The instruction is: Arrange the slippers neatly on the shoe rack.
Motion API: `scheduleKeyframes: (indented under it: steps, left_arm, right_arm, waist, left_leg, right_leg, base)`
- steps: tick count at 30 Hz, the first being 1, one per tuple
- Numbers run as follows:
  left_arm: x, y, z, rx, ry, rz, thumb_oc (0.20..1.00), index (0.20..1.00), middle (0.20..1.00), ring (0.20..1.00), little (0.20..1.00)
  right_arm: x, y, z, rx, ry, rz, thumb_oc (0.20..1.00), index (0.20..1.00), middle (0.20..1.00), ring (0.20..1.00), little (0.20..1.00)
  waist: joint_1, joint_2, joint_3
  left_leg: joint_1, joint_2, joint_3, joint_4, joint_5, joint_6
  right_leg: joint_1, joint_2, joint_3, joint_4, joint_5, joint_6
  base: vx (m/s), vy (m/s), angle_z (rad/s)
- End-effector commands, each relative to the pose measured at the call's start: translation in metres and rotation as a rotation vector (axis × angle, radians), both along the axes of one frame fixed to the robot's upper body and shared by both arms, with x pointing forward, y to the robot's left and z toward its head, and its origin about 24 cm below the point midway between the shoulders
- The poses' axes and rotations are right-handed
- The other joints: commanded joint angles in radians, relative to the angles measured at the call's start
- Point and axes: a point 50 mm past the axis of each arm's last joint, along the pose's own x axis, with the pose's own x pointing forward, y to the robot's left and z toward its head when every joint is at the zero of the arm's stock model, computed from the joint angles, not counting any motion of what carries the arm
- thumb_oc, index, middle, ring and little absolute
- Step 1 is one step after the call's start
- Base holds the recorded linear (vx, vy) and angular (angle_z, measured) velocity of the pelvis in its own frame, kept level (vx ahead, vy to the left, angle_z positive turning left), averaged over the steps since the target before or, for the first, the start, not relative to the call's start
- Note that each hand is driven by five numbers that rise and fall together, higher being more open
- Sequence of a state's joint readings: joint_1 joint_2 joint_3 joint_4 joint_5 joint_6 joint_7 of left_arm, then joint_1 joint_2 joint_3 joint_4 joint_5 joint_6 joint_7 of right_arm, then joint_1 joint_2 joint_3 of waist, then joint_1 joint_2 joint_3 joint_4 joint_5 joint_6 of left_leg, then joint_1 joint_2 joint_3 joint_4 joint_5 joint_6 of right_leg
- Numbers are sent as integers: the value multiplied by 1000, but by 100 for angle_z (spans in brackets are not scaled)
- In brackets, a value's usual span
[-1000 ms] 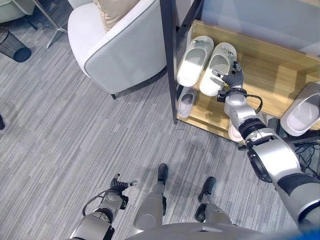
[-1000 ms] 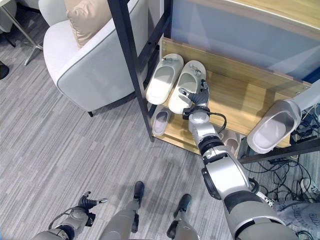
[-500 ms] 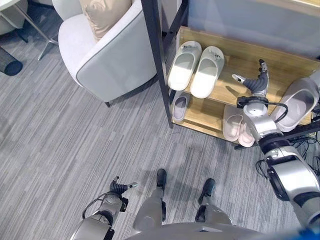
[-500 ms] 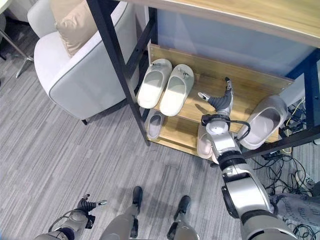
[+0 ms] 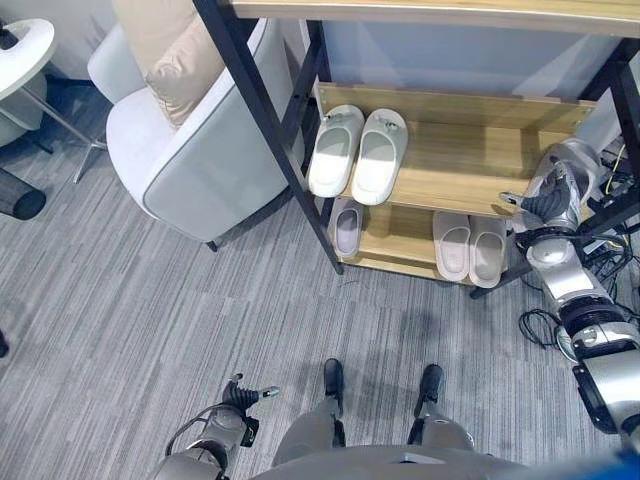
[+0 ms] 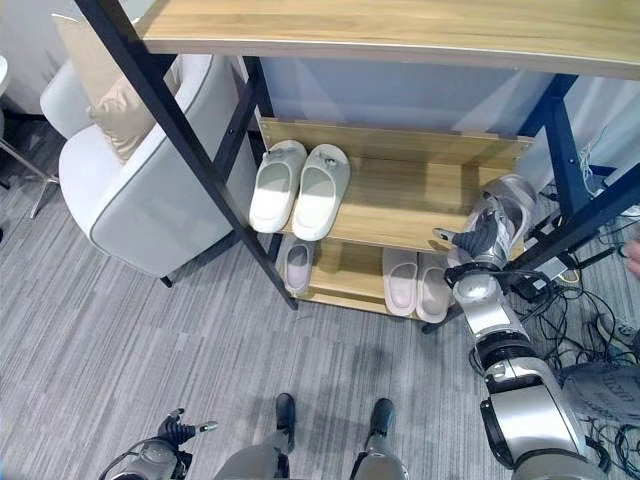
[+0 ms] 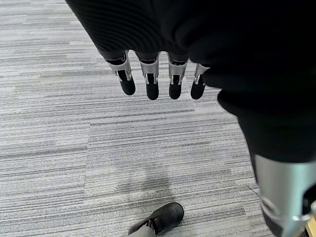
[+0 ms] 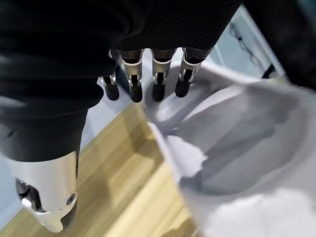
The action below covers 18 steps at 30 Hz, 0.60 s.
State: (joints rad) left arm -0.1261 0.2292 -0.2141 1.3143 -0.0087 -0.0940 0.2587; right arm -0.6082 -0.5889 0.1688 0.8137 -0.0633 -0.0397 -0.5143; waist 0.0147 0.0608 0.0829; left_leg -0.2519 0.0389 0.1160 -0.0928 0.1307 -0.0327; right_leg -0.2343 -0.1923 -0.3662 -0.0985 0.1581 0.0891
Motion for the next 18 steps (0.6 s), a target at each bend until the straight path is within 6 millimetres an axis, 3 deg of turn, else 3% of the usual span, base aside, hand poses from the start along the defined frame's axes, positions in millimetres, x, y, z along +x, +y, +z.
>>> scheduleKeyframes:
  steps: [1,4,13,18]
  left_arm:
    - [7,6,3,29,9,-19,1000,1000,1000,1000,1000]
    - [4,6,2,24,17,-16,1000,1000,1000,1000,1000]
    - [-2,8,0,23,34,13,1000,1000,1000,1000,1000]
    - [-5,7,-1,21,47,6,1000,1000,1000,1000,1000]
  right_arm:
    - [7,1,10,9,-46,-20,1000,1000,1000,1000,1000]
    - [8,-2,4,62,-15,-35,1000,1000,1000,1000,1000]
    - [11,17,-27,208,99,11,1000,1000,1000,1000,1000]
    - [18,38,-33,235,149,109,1000,1000,1000,1000,1000]
  waist:
    - [14,-52,11]
    - [14,-50,7]
    - [10,-58,-4]
    - [11,-65,-8]
  left_leg:
    - [22,-6,10,6,-88,-71]
    - [20,-5,12,6,-86,-73]
    - [23,-2,16,6,-88,-75]
    - [33,-1,18,6,-92,-74]
  right_leg:
    - [113,-63,18,12,-100,107]
    - [111,-60,20,11,-102,105]
    - [111,-50,22,11,-107,100]
    - [115,-45,25,11,-110,97]
  base:
    - [22,-18,-4]
    - [5,-12,0]
    - [15,-19,-1]
    - [10,-5,-2]
